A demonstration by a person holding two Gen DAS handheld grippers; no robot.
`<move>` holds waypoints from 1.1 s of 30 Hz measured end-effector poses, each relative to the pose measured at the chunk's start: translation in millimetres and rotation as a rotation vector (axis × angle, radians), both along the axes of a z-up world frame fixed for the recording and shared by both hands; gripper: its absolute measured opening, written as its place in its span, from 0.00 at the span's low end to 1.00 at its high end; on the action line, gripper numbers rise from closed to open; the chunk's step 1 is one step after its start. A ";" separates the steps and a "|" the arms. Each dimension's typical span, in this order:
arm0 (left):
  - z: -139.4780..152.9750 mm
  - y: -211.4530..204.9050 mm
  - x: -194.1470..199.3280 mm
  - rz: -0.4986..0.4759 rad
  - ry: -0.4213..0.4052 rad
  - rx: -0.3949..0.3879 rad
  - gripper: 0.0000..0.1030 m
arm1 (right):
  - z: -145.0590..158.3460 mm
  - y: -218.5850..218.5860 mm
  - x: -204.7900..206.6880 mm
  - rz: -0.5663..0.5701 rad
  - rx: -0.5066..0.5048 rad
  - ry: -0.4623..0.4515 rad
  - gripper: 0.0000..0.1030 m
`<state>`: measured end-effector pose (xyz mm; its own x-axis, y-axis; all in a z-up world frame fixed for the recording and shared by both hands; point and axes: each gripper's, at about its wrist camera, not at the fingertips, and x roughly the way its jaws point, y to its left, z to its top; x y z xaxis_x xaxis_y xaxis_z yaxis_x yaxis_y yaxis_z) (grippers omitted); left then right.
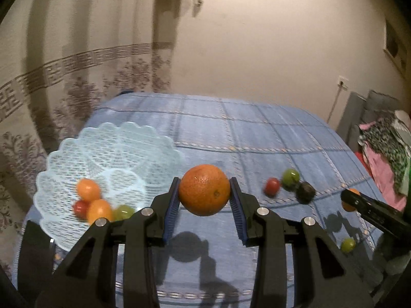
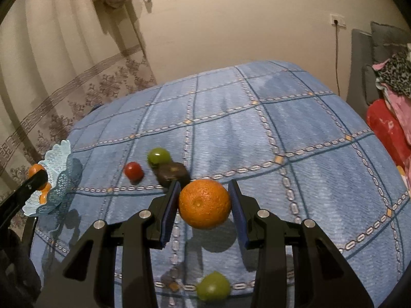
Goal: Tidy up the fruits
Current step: 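Carry the orange into the basket and open the left gripper while the right carries its orange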
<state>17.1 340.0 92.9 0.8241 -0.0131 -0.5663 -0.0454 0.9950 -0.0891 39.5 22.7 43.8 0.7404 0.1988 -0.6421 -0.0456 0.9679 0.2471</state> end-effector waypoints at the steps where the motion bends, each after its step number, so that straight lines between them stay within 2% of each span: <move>1: 1.0 5.4 0.1 0.011 -0.003 -0.001 0.37 | 1.1 3.4 0.4 0.006 -0.001 -0.001 0.38; 15: 0.4 63.4 8.9 0.108 -0.008 0.005 0.37 | 22.2 74.9 10.2 0.141 -0.018 -0.026 0.38; 24: -8.3 87.9 9.4 0.144 0.002 -0.041 0.37 | 39.2 145.2 16.8 0.283 -0.030 -0.068 0.38; 33: -15.9 101.1 13.7 0.173 0.012 -0.073 0.37 | 42.1 205.0 26.8 0.390 -0.040 -0.072 0.38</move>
<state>30.8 441.0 77.0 0.8107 0.0868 -0.5790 -0.2169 0.9631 -0.1593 66.4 227.7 85.9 0.6575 0.4497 -0.6045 -0.4276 0.8833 0.1921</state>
